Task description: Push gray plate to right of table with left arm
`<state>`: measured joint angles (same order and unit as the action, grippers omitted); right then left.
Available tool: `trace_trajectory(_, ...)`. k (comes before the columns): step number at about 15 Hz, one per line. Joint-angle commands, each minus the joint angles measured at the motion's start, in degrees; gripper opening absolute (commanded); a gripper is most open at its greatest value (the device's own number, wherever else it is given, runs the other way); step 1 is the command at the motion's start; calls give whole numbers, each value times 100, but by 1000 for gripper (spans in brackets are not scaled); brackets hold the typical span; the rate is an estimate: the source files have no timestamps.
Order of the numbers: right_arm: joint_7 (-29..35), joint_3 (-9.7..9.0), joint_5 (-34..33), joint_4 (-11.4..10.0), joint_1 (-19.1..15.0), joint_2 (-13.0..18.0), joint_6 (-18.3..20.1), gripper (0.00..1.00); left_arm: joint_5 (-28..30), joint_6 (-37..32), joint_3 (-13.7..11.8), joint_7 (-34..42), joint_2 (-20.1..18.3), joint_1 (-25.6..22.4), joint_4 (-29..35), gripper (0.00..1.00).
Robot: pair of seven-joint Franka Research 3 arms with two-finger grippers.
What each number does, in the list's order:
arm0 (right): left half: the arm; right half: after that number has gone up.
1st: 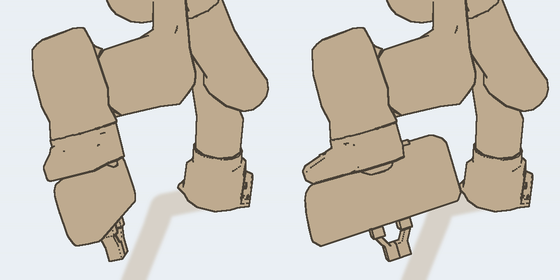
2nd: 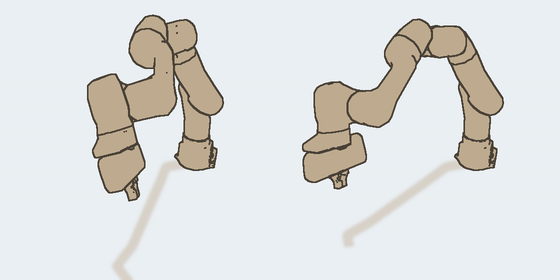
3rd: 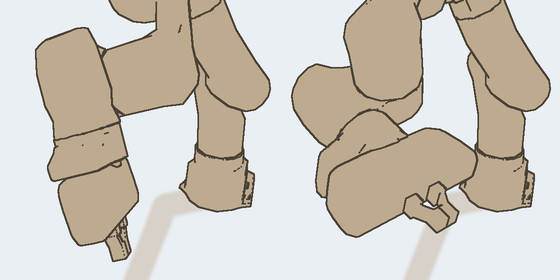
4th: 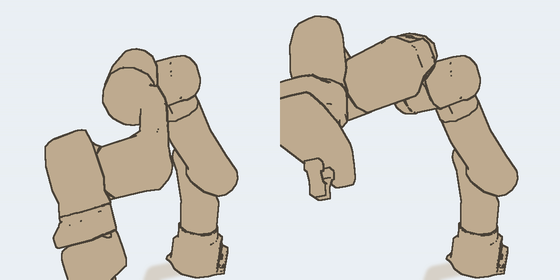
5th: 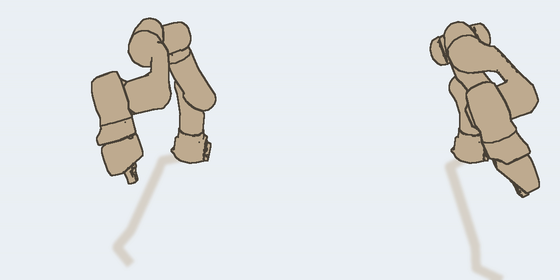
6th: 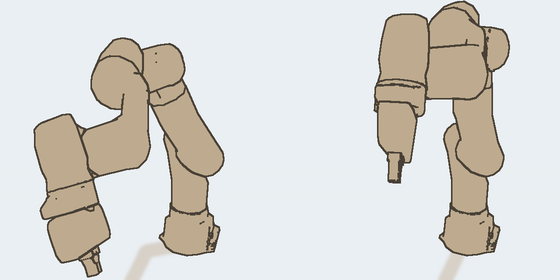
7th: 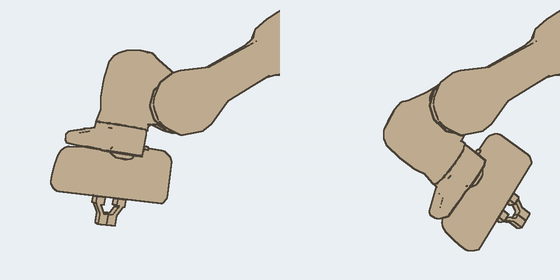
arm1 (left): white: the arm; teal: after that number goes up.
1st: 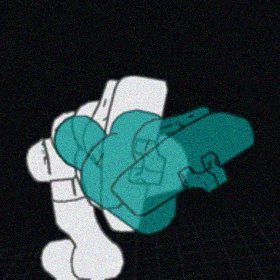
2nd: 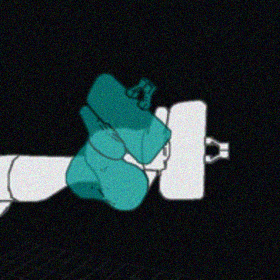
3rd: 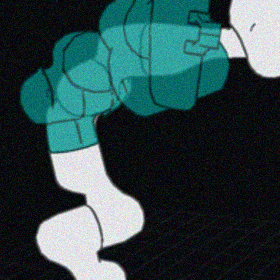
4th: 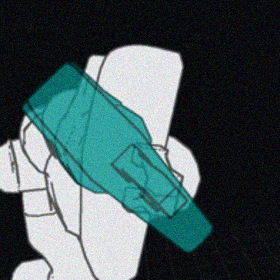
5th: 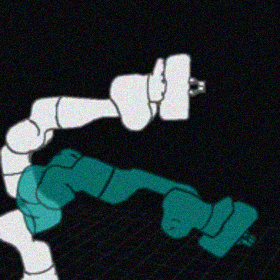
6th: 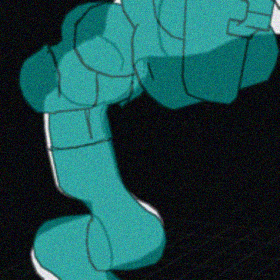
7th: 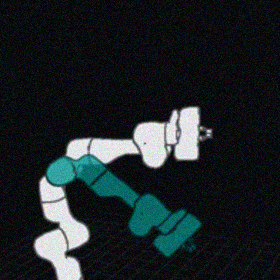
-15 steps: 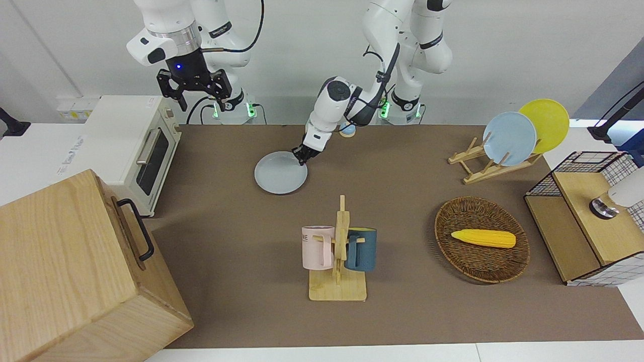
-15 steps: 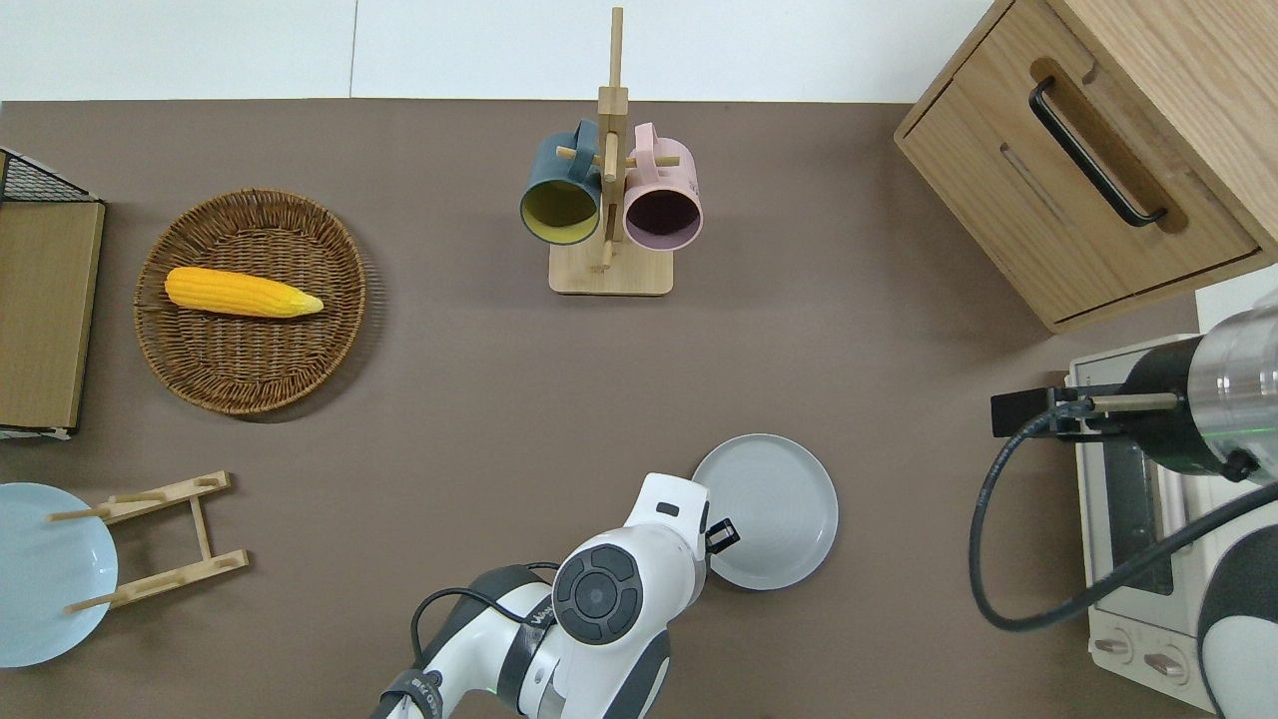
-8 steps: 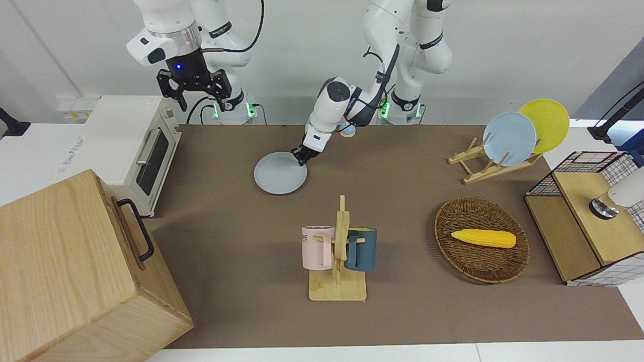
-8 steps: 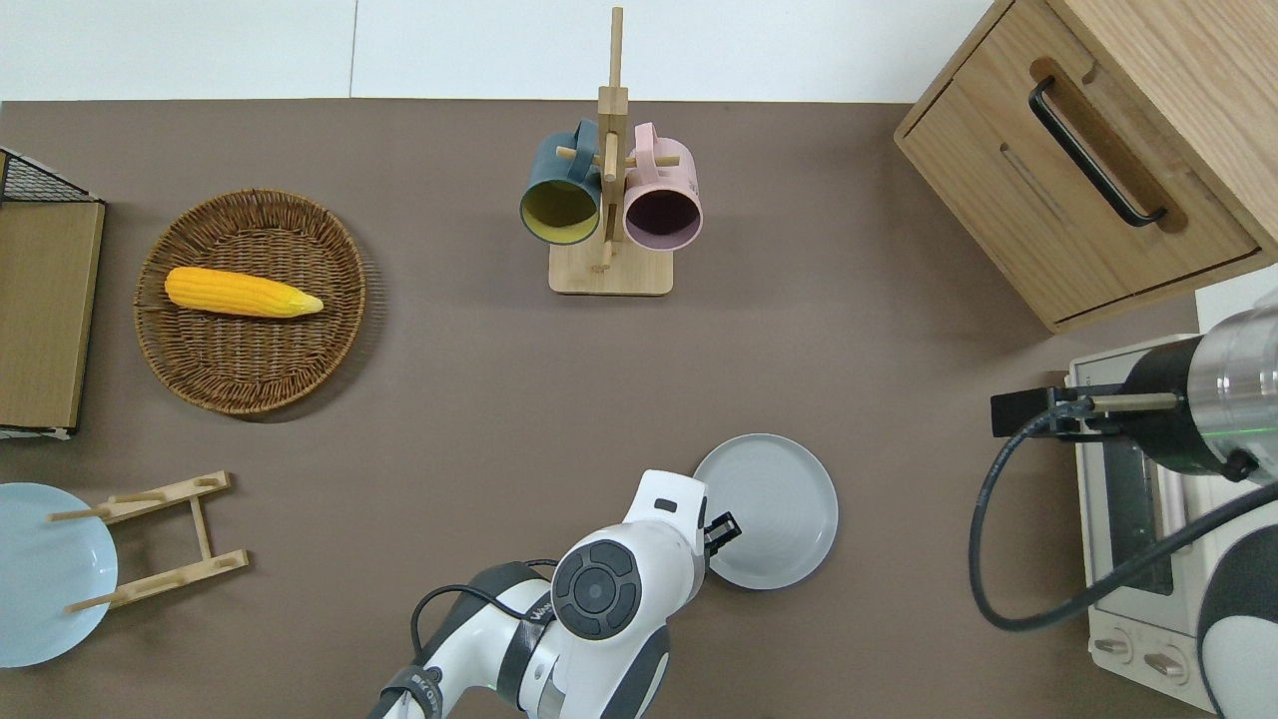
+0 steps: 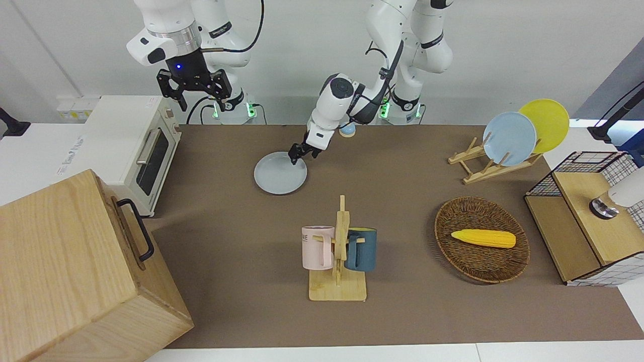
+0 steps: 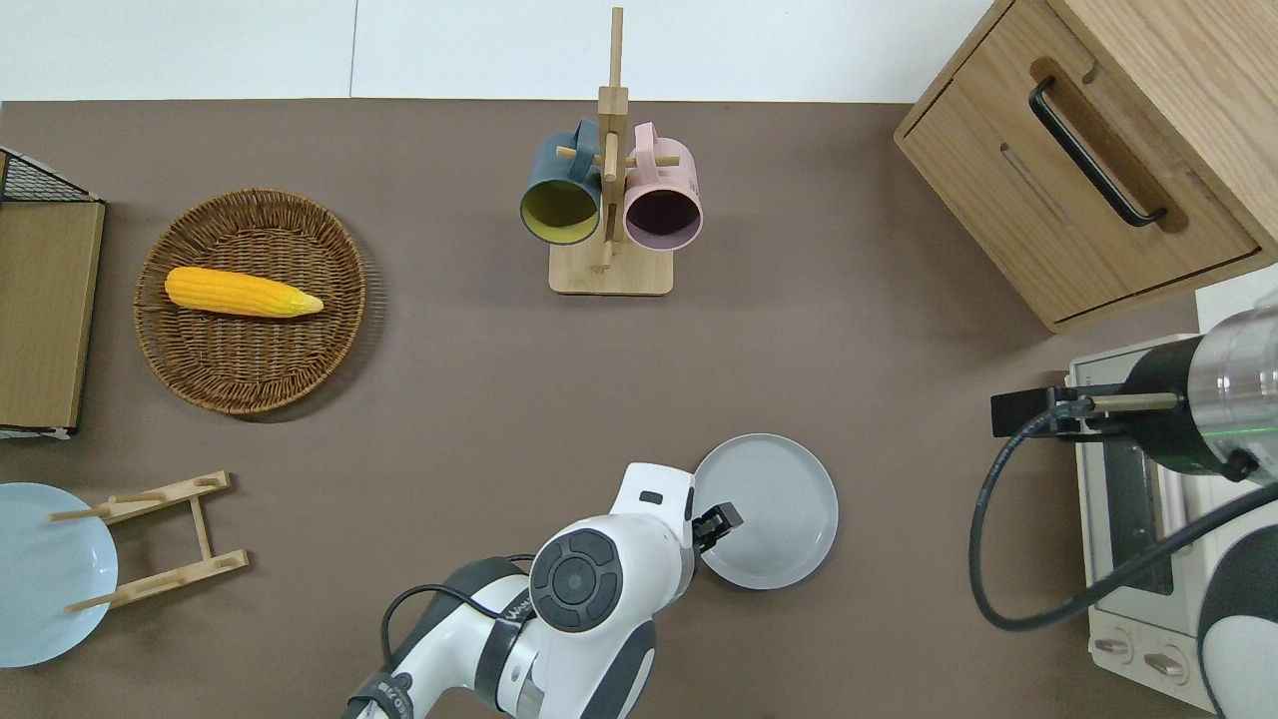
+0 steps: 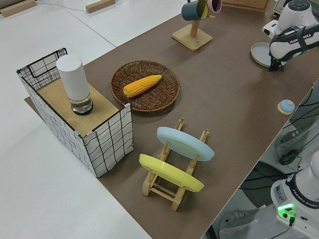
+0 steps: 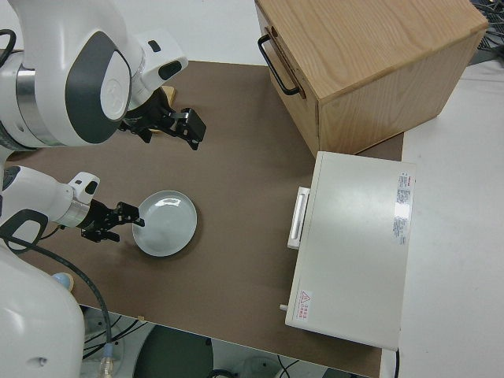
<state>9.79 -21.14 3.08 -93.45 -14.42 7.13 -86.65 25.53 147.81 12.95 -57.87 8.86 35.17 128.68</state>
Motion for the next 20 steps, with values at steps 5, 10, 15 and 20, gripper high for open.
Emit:
trace_trajectory(5, 59, -83, 123, -156, -140, 157, -1, 996, -39, -1831, -256, 529, -859, -713, -62, 981)
trace_trajectory(10, 59, -83, 123, -156, -140, 157, -1, 996, -205, -3634, -942, 1882, -1088, -1354, -668, 987)
trace_trajectory(15, 59, -83, 123, -156, -140, 157, 7, 996, -1146, -4752, -1339, 2999, -1080, -1907, -1503, 989)
trace_trajectory(20, 59, -83, 123, -156, -140, 157, -1, 996, -2128, -5324, -1471, 3904, -1141, -2277, -2170, 989)
